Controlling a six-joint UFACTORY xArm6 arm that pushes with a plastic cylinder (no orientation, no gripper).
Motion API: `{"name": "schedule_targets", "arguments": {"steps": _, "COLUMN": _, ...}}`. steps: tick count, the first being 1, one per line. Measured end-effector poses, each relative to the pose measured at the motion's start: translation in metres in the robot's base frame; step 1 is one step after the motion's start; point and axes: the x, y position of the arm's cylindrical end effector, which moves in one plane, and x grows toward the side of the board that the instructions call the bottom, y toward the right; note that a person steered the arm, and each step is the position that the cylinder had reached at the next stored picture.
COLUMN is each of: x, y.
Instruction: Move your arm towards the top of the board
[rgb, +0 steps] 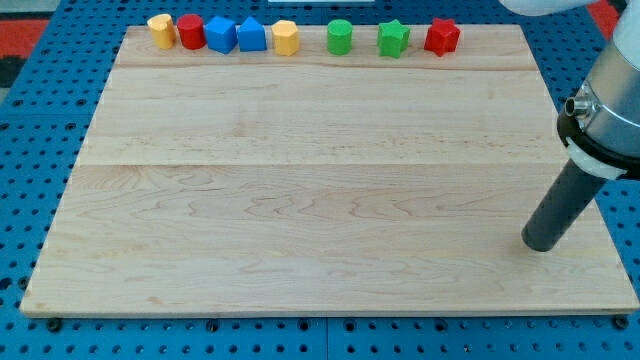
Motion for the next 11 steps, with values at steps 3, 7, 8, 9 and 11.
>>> {"name": "schedule_targets", "arguments": {"steps": 3, "x": -0.040, "y": 0.005}}
{"name": "schedule_targets", "arguments": {"steps": 7, "x": -0.205, "y": 0.021}}
{"name": "schedule_targets", "arguments": {"steps": 8, "x": -0.236, "y": 0.029}}
{"name": "schedule_targets", "arguments": {"steps": 9, "x": -0.244, "y": 0.036}}
{"name": "schedule_targets", "arguments": {"steps": 11, "x": -0.244, "y": 0.038}}
